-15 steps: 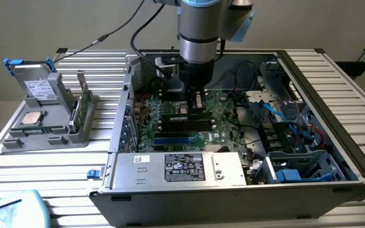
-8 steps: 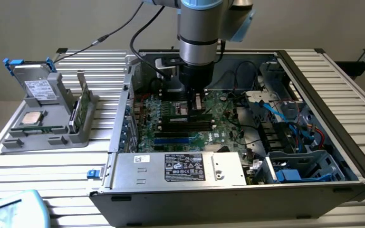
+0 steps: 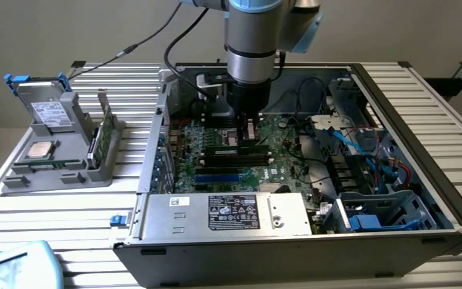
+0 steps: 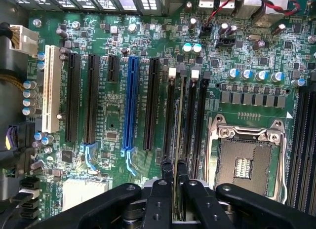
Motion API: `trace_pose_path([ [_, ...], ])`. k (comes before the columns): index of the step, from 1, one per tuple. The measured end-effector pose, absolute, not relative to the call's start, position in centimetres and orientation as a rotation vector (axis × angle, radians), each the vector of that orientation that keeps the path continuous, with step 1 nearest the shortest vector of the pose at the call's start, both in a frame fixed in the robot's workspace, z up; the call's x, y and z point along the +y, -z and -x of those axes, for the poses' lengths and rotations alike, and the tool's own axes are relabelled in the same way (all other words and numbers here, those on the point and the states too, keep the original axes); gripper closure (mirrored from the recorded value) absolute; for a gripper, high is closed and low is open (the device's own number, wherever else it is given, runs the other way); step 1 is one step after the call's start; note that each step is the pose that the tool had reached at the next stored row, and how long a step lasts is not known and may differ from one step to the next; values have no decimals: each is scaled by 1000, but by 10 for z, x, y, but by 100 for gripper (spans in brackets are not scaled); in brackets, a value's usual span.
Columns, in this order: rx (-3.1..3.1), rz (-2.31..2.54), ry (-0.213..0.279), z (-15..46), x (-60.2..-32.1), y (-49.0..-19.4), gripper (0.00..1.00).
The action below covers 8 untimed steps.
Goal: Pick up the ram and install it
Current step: 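Pick up the ram and move it above insertion slot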
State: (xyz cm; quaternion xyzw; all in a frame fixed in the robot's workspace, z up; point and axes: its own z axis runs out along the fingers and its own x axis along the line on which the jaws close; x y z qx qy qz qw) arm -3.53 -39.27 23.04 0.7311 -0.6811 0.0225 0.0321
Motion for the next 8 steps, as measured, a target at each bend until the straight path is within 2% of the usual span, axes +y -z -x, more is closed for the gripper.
trace_pose_path([
  [8,-2096,-2245,-60,35,-396,-231,86],
])
